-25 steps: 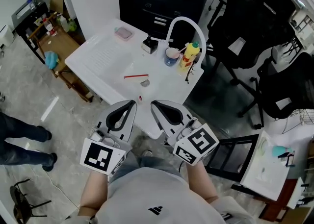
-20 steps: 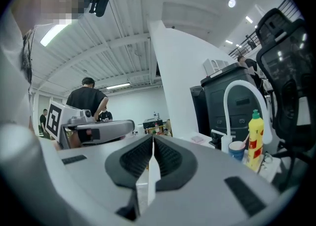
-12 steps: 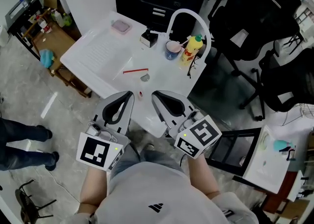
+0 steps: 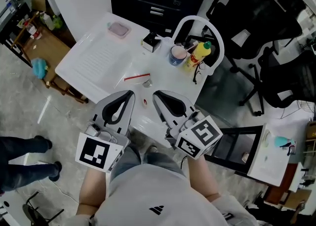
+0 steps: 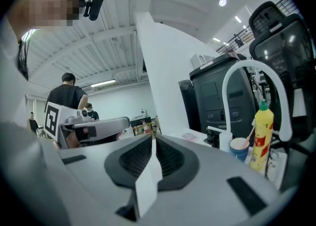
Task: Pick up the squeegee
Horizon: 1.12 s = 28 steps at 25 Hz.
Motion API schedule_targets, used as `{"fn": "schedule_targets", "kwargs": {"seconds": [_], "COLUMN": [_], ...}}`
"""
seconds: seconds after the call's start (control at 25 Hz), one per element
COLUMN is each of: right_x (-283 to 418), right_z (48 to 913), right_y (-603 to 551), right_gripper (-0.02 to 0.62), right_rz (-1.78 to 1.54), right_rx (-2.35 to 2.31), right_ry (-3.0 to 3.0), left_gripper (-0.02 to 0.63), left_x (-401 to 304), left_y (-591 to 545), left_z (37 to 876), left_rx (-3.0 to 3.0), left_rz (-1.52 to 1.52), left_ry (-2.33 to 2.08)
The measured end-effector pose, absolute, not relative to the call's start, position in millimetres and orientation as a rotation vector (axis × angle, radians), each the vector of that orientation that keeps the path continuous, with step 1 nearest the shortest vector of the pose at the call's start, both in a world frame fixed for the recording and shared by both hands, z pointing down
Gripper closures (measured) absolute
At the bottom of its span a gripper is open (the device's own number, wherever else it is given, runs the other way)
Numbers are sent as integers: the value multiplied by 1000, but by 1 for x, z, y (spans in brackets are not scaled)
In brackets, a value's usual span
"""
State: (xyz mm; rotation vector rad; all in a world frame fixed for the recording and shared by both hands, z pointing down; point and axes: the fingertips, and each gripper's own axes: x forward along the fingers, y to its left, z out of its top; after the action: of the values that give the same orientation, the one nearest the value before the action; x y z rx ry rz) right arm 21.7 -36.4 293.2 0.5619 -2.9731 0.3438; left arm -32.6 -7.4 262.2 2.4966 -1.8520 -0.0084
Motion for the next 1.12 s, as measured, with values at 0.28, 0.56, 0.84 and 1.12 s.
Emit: {"fn": "schedule_targets", "kwargs": {"seconds": [0.28, 0.56, 0.84, 1.12], "right_x": [-7, -24, -31, -34], "right_z": [304, 316, 340, 372], "right_y": [-59, -84, -107, -126], "right_gripper": [571, 565, 557, 549], "right_rz": [370, 399, 444, 500], "right_rx": [655, 759, 851, 893], "right_ry": [-2925, -2876, -2803, -2712], "left_gripper": [594, 594, 594, 594], "left_x": [-62, -81, -90, -96], "left_y": [-32, -56, -80, -101], "left_z": [265, 271, 279, 292], "left_rx": [2550, 2587, 2635, 2657], "left_rz": [-9, 11, 33, 50], "left_ry": [-1769, -1656, -1568, -1491]}}
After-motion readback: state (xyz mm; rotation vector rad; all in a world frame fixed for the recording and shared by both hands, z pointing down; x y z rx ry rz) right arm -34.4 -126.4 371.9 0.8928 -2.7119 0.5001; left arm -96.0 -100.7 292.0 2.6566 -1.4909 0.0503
